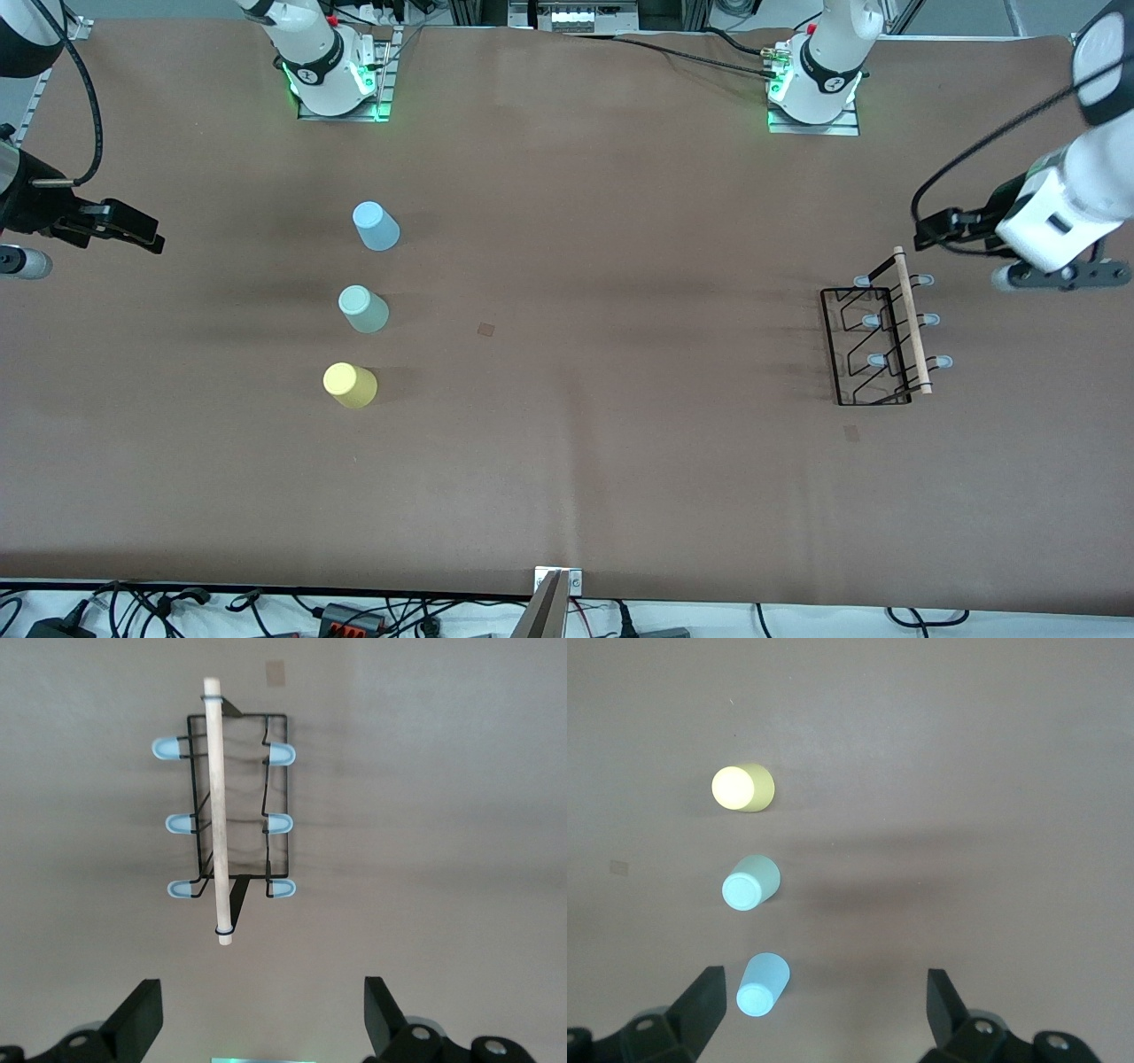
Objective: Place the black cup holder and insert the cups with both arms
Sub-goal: 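Reach the right gripper to the teal cup while the left gripper grasps the rack handle, then slide the rack toward the table center while the right gripper grasps the teal cup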
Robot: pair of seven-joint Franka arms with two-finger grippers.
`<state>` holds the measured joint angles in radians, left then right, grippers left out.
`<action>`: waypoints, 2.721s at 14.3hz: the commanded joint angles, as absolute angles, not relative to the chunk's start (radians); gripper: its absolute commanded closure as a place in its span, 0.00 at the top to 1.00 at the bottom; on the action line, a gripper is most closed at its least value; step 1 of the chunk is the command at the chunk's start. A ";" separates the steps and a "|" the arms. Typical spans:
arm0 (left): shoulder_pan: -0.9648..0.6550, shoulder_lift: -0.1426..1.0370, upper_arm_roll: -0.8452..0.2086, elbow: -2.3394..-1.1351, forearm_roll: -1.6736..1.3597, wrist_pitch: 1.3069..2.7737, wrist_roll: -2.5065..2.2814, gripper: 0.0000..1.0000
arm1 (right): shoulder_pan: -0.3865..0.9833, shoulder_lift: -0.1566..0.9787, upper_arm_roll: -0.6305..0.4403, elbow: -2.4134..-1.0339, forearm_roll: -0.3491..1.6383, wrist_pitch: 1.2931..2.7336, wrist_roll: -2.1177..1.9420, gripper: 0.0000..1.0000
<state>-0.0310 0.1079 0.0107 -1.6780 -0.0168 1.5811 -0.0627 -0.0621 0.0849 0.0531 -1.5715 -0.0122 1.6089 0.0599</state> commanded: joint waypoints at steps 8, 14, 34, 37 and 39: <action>-0.025 0.256 0.014 -1.707 0.040 1.877 -0.002 1.00 | -0.037 0.092 0.075 -1.719 0.008 1.675 0.041 1.00; 0.014 0.253 0.014 -1.882 0.084 2.127 0.046 0.93 | -0.014 0.091 0.118 -1.986 0.009 2.032 0.090 1.00; 0.023 0.236 -0.030 -1.783 0.084 1.975 0.038 0.02 | 0.109 0.235 0.121 -2.289 0.008 2.554 0.228 1.00; 0.020 0.244 -0.124 -1.691 0.081 1.899 -0.001 0.02 | 0.130 0.262 0.121 -2.292 0.008 2.574 0.244 1.00; 0.018 0.253 -0.193 -1.675 0.067 1.898 -0.038 0.02 | 0.135 0.273 0.121 -2.309 0.008 2.600 0.244 1.00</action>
